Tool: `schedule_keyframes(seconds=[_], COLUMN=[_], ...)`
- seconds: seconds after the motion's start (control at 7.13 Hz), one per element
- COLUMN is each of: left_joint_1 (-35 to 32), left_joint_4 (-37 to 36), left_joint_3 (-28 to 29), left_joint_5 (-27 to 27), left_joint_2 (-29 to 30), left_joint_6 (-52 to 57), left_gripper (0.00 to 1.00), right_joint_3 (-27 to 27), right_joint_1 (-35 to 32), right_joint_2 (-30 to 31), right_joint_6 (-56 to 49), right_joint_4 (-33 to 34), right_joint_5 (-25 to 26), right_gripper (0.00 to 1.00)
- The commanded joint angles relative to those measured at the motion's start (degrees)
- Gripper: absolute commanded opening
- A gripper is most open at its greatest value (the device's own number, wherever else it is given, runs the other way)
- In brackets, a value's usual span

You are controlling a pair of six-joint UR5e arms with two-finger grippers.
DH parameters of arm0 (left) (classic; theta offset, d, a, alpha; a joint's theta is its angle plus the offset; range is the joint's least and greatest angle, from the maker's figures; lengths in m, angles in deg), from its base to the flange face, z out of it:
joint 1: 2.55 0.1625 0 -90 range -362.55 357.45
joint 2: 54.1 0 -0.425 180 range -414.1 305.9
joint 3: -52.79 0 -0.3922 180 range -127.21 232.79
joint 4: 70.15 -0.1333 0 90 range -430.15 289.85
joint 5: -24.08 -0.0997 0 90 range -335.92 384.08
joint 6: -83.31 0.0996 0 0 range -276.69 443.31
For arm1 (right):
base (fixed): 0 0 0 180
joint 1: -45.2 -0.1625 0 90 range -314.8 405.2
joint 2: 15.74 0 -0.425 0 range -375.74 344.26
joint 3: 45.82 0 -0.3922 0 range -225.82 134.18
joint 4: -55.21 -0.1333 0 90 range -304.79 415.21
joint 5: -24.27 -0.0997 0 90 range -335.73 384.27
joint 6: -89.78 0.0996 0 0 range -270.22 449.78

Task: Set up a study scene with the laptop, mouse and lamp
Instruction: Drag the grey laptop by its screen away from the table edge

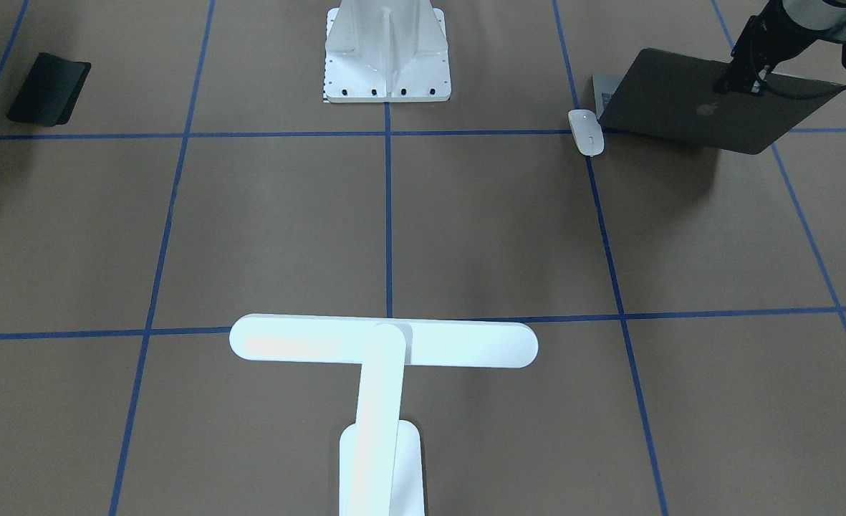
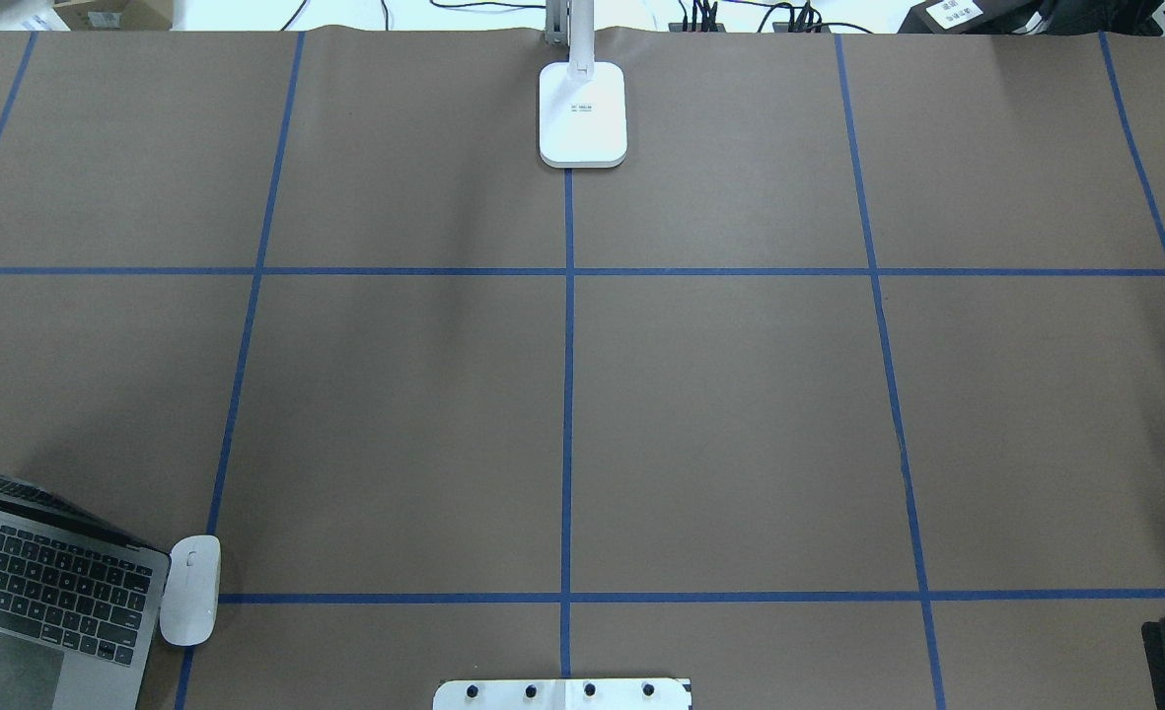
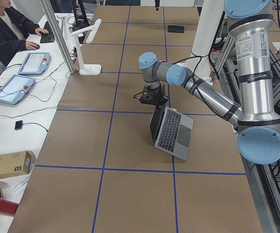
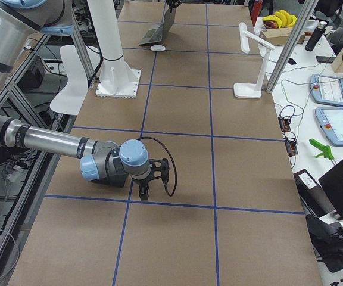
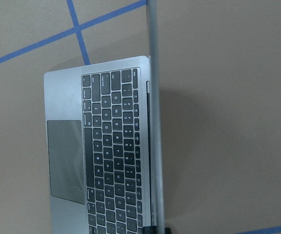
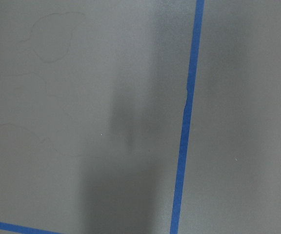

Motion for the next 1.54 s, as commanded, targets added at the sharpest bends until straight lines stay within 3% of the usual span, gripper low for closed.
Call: schedule_keyframes(seconds=[0.0, 0.98, 1.4], left_joint_1=[0.12, 1.79, 2.92], left_joint_4=[-7.11, -24.44, -25.34], left_joint_3=[-0.67, -1.02, -0.58], left_joint_5=[-0.06, -0.06, 0.02], left_joint_2=[6.25, 22.79, 26.40], left_joint_6=[0.00, 0.00, -1.05], left_gripper=[0.00, 0.00, 0.00], right_joint_3=[0.00, 0.00, 0.00], right_joint_1=[0.01, -0.08, 0.01], right_joint_2=[0.18, 0.44, 0.44], right_joint_6=[0.00, 0.00, 0.00], right_joint_4=[0.00, 0.09, 0.00], right_joint_5=[0.00, -0.09, -0.09], right_gripper=[1.00, 1.00, 1.00])
